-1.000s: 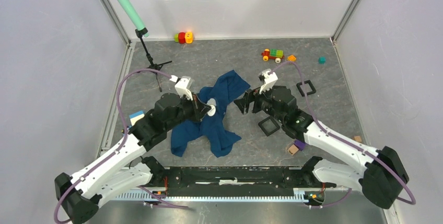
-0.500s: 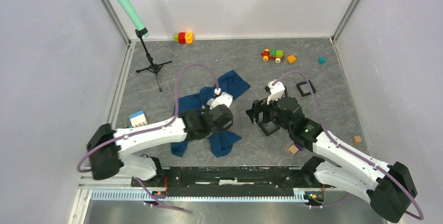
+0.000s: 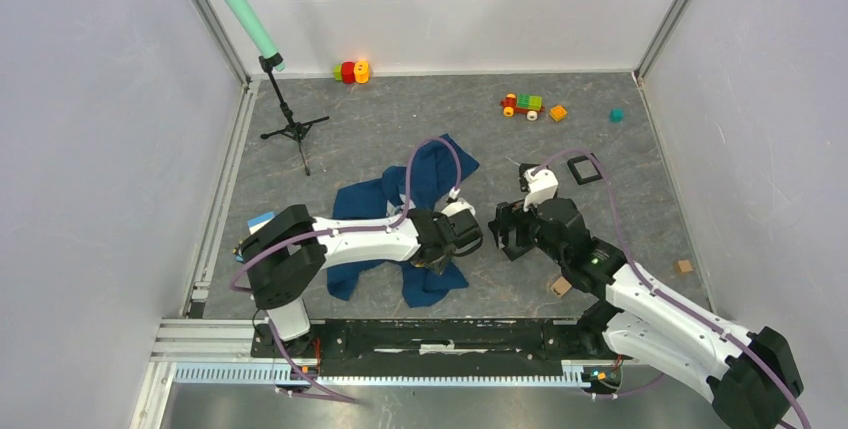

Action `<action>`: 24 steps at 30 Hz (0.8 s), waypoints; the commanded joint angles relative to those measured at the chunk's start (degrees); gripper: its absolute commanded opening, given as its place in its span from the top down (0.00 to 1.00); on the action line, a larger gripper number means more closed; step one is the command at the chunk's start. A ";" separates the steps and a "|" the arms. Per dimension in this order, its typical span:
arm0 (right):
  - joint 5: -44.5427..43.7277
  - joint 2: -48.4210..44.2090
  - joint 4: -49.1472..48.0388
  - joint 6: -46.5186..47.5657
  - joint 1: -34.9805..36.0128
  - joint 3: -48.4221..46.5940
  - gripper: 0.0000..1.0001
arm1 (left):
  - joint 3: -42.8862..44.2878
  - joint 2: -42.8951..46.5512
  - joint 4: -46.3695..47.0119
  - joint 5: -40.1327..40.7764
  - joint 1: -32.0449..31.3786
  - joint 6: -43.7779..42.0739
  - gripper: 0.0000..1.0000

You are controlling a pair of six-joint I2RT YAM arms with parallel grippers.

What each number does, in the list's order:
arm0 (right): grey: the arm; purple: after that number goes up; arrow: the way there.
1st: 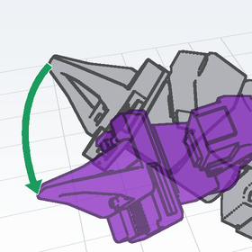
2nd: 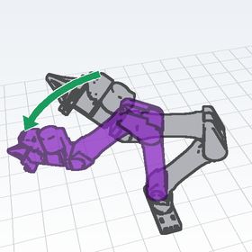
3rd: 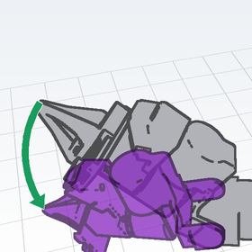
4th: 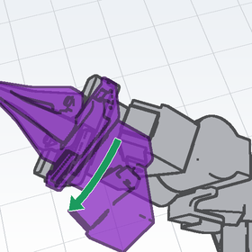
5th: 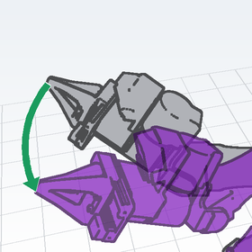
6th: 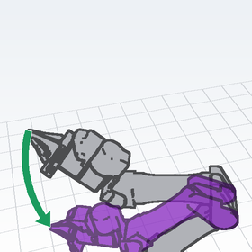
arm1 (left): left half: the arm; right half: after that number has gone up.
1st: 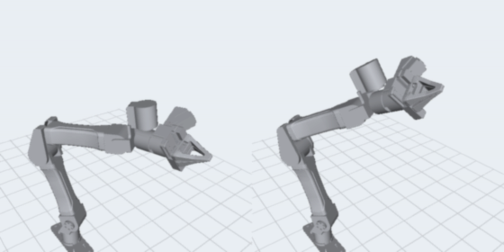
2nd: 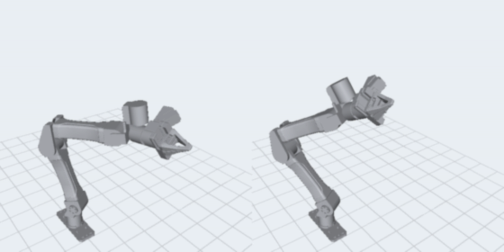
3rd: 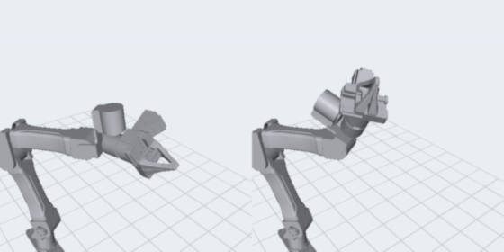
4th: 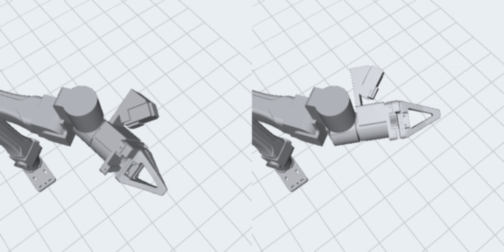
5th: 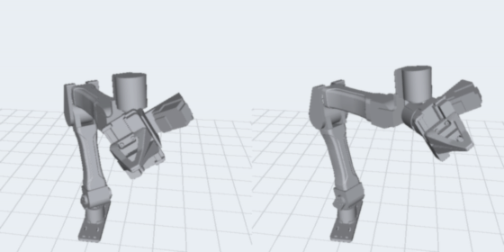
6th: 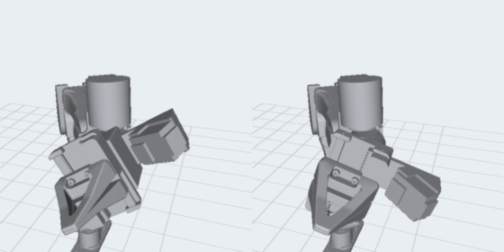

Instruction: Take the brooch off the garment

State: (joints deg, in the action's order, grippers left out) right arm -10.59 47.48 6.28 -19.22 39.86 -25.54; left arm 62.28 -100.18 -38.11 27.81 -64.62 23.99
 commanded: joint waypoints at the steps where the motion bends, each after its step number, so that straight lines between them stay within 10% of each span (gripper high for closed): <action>1: -2.77 -2.08 0.34 0.18 -0.87 0.56 0.09 | 0.26 6.52 4.16 -9.62 0.63 -1.15 0.31; 24: 0.23 10.00 11.72 3.66 -4.37 -5.51 0.02 | -7.08 13.34 9.51 -18.87 6.09 -4.92 0.19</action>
State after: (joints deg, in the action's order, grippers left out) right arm -10.98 53.80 13.56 -18.63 36.58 -25.80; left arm 55.46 -86.00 -32.03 9.89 -58.83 22.26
